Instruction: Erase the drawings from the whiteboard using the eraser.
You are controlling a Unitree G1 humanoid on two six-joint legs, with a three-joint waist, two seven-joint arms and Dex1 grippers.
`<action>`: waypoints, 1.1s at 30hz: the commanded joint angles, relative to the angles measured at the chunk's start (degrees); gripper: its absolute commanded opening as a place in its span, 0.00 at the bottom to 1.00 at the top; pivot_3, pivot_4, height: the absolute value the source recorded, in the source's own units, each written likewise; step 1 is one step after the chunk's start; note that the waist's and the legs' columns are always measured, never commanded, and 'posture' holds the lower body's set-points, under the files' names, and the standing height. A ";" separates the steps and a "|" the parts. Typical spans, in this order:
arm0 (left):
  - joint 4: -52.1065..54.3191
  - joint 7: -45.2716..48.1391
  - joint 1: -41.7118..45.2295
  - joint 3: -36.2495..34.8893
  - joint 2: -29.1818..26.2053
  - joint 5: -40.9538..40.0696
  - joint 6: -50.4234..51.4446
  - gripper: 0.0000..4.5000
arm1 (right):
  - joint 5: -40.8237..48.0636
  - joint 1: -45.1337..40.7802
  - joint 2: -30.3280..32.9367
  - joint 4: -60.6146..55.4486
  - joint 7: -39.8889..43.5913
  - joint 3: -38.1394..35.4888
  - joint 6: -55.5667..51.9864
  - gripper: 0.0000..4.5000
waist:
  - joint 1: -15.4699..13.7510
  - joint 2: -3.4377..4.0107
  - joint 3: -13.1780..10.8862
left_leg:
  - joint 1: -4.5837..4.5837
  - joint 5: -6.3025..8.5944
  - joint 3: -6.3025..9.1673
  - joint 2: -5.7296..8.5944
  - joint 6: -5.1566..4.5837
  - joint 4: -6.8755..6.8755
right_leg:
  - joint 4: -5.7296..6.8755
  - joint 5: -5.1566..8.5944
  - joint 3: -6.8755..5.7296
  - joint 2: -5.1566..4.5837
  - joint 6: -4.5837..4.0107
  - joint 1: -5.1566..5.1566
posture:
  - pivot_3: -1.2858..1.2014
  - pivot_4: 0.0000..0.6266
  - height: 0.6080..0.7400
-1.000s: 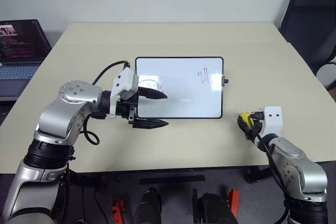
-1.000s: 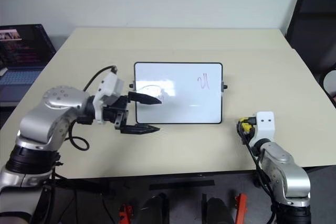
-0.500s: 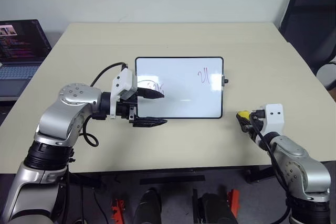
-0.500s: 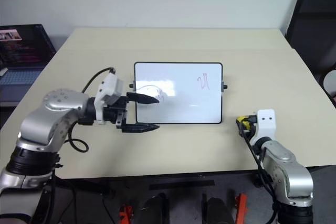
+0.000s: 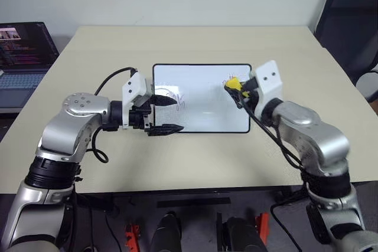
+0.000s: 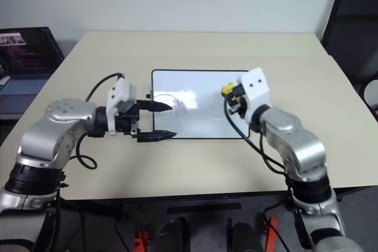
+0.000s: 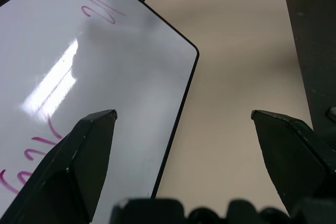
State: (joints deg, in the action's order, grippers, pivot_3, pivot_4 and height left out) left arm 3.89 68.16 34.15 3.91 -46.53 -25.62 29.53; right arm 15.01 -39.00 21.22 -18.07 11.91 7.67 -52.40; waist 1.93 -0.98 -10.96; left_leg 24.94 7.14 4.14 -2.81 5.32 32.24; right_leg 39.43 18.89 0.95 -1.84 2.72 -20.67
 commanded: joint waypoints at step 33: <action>2.39 1.55 0.70 -1.13 0.06 1.36 -2.42 1.00 | -18.72 -10.82 -4.74 26.19 3.85 4.71 21.67 0.24 | 0.03 -0.01 0.00 | 0.16 -0.21 -0.02 -0.11 -0.29 0.46 | 0.54 -0.25 0.14 0.17 -0.02 -0.31 | 0.52 0.24 1.00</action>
State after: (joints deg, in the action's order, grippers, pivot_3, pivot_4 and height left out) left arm 4.72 69.43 34.33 3.25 -46.07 -24.29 27.91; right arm -2.73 -48.96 16.76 6.78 16.82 13.50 -32.93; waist 1.97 -1.00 -10.95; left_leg 25.15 6.94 4.12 -2.92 5.03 32.68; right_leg 39.97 18.62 1.09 -1.67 2.67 -21.08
